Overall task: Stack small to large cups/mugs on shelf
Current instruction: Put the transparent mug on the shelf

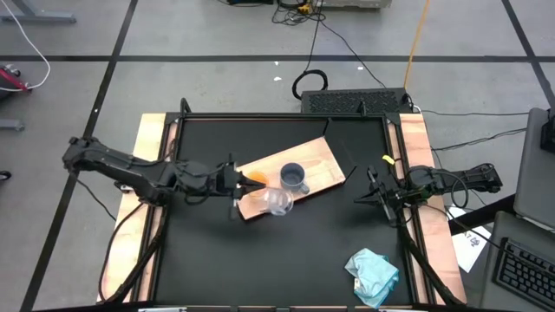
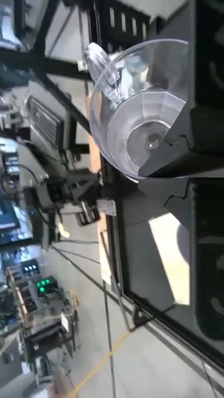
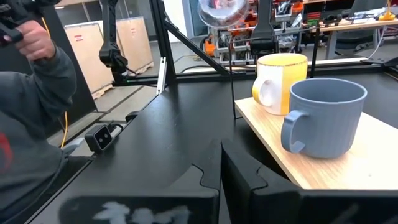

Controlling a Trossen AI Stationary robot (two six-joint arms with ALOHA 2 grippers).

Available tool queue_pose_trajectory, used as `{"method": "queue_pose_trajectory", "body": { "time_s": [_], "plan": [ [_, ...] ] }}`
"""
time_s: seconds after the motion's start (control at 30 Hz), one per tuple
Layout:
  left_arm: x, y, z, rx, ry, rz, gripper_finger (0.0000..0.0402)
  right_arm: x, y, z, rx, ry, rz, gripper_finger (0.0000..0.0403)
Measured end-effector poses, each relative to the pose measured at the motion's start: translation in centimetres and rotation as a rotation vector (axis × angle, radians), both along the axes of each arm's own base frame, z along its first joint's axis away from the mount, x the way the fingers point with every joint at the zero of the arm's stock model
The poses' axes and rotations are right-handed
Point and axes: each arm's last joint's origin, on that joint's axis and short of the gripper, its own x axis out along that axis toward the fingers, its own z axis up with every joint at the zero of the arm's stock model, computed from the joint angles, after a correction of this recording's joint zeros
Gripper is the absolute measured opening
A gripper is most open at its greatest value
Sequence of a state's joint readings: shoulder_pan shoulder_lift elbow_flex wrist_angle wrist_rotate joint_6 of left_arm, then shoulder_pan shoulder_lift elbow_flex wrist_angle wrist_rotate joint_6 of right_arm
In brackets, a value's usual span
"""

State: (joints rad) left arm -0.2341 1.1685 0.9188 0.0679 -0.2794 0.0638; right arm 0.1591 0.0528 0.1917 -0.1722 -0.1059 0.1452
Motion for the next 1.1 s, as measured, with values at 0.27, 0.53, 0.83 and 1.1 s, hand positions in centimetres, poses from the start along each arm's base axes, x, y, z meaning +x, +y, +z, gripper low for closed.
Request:
{"method": "queue_pose_trajectory", "body": {
  "time_s": [0.27,0.53,0.83,1.1],
  "plan": [
    [2.8,3.0,-1.2,-0.046,-0.022,0.005,0.0000,0.0,0.0,0.1,0.001,-0.009,0.000,0.0000],
    [4.7,6.4,0.1,-0.102,-0.005,0.023,0.0000,0.0,0.0,0.1,0.001,-0.010,0.000,0.0000],
    [9.8,8.4,2.4,-0.076,0.145,0.039,0.0000,0.0,0.0,0.1,-0.016,-0.014,0.002,0.0000],
    [13.6,9.7,3.2,-0.073,0.198,-0.065,0.0000,0.4,0.1,-1.4,-0.017,0.008,0.002,0.0000]
  ]
}}
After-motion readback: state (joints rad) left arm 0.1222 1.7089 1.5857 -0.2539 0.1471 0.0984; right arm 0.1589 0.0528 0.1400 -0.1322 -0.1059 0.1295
